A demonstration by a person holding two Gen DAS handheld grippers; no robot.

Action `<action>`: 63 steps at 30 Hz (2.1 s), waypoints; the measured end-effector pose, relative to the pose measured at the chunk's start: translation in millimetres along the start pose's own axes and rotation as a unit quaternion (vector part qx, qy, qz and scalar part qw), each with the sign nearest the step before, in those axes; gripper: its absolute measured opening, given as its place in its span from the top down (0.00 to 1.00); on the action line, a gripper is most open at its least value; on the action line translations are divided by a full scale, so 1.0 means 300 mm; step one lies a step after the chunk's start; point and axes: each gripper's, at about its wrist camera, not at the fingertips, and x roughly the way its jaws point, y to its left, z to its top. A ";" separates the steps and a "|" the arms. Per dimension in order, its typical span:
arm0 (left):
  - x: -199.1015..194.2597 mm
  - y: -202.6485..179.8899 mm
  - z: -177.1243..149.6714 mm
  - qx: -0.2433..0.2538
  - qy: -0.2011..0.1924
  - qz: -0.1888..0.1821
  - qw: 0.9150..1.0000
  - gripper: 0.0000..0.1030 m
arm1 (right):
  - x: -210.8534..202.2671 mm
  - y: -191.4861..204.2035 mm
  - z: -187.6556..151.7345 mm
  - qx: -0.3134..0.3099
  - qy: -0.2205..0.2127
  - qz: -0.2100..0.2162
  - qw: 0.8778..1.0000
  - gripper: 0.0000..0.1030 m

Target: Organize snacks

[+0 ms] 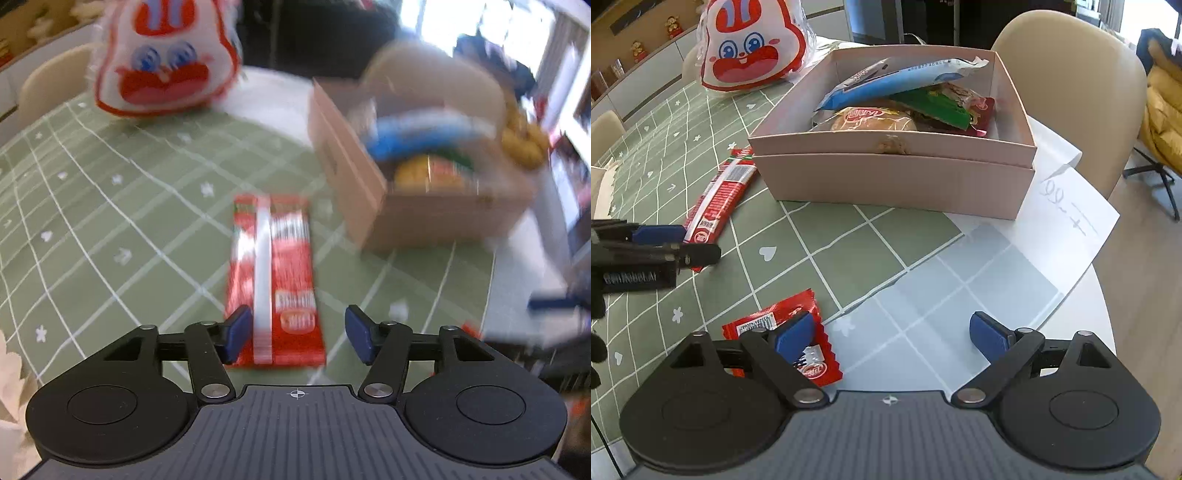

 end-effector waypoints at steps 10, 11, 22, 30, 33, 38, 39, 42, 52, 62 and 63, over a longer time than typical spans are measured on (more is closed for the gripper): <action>0.131 0.009 0.091 0.033 0.032 0.046 0.998 0.38 | 0.000 0.008 -0.017 -0.014 -0.011 0.000 1.000 0.07; 0.140 0.010 0.093 0.032 0.032 0.047 0.998 0.38 | 0.000 0.008 -0.019 -0.016 -0.011 0.002 1.000 0.07; 0.150 0.010 0.074 0.028 0.009 0.032 0.999 0.26 | 0.000 0.015 -0.039 -0.016 -0.030 0.002 0.999 0.02; 0.078 0.027 0.024 0.009 0.003 0.026 1.000 0.50 | -0.029 -0.010 -0.031 -0.018 -0.038 0.049 0.998 0.10; 0.015 0.023 -0.038 0.004 0.004 0.020 1.000 0.52 | -0.073 0.010 -0.034 -0.038 -0.063 0.090 0.993 0.10; -0.092 0.028 -0.141 -0.031 0.011 0.006 0.999 0.53 | -0.052 0.136 -0.047 -0.127 -0.021 0.111 0.986 0.10; -0.109 0.028 -0.159 -0.037 0.012 0.007 0.999 0.53 | -0.043 0.155 -0.047 -0.134 -0.014 0.108 0.985 0.10; -0.147 0.023 -0.203 -0.046 0.014 0.011 0.999 0.53 | -0.022 0.193 -0.058 -0.154 0.003 0.103 0.983 0.13; -0.202 -0.056 -0.218 -0.036 0.019 0.002 0.999 0.53 | -0.075 0.204 -0.063 -0.246 -0.022 0.071 0.966 0.52; -0.306 -0.202 -0.085 -0.021 -0.026 -0.078 0.996 0.54 | -0.372 -0.059 0.021 -0.157 -0.112 0.098 0.976 0.54; -0.330 -0.210 -0.041 -0.021 -0.046 -0.088 0.995 0.54 | -0.407 -0.078 0.035 -0.152 -0.129 0.092 0.976 0.54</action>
